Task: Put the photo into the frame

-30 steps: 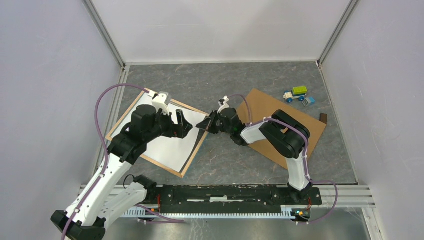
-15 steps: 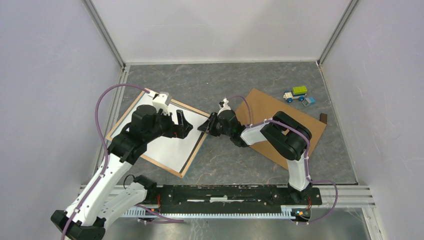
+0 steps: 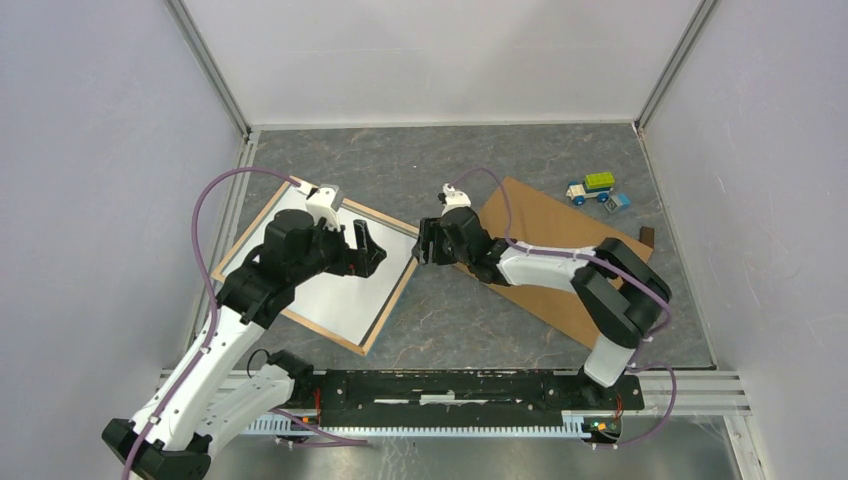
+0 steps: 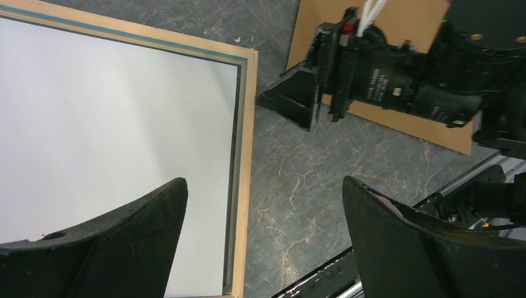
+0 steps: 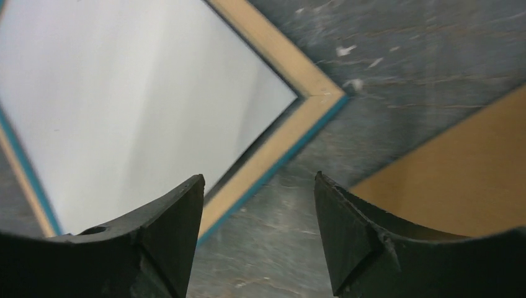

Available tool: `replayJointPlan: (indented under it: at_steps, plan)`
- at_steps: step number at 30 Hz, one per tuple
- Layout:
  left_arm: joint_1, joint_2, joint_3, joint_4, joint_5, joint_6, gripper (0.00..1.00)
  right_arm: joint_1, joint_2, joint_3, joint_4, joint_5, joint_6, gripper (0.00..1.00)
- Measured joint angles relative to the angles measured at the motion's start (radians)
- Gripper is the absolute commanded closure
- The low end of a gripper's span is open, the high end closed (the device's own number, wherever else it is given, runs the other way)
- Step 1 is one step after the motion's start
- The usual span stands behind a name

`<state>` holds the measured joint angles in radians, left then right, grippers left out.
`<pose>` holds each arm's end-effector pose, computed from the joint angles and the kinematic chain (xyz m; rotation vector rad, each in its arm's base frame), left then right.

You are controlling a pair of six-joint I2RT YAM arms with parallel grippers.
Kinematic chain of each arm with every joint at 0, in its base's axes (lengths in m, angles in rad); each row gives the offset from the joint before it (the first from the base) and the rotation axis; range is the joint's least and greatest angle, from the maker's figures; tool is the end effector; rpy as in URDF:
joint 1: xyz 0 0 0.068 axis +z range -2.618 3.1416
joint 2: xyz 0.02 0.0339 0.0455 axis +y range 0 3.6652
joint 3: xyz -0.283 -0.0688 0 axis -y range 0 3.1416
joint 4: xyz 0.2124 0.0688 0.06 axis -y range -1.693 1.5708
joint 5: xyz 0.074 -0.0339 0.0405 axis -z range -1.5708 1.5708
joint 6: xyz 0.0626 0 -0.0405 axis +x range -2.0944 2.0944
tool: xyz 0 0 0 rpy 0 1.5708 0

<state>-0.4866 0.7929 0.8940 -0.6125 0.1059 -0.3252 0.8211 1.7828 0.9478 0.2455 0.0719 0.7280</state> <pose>0.1255 -0.0739 0.3296 0.2381 2.1227 -0.5975 0.2622 0.2751 0.1971 -0.0622 2.2733 0.7911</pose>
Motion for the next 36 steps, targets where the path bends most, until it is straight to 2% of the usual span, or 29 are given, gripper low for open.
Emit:
replayJointPlan:
  at_steps: [8,12,16,19,24,29,33,36]
  plan:
    - [0.0,0.011,-0.006,0.001,-0.019,0.0,0.0,-0.005,-0.253,-0.069,-0.192,0.301,-0.247,0.09]
    - [0.0,0.035,-0.008,0.001,-0.031,0.0,0.0,-0.045,-0.318,-0.122,-0.218,0.42,-0.292,0.02]
    - [0.0,0.082,-0.013,0.004,-0.026,-0.001,0.0,-0.143,-0.361,-0.176,-0.2,0.477,-0.288,0.02]
    - [-0.001,0.136,-0.02,0.02,-0.004,-0.011,0.0,-0.219,-0.41,-0.222,-0.172,0.498,-0.28,0.02]
    - [-0.035,0.25,-0.05,0.106,0.05,-0.121,0.0,-0.336,-0.531,-0.37,-0.093,0.515,-0.279,0.02]
    - [-0.094,0.429,-0.047,0.224,0.058,-0.217,0.0,-0.499,-0.643,-0.528,-0.067,0.48,-0.28,0.02]
    - [-0.141,0.619,0.027,0.278,0.032,-0.255,0.0,-0.665,-0.703,-0.568,-0.089,0.447,-0.286,0.02]
    - [-0.182,0.764,0.139,0.293,0.008,-0.259,0.0,-0.795,-0.751,-0.579,-0.098,0.409,-0.307,0.02]
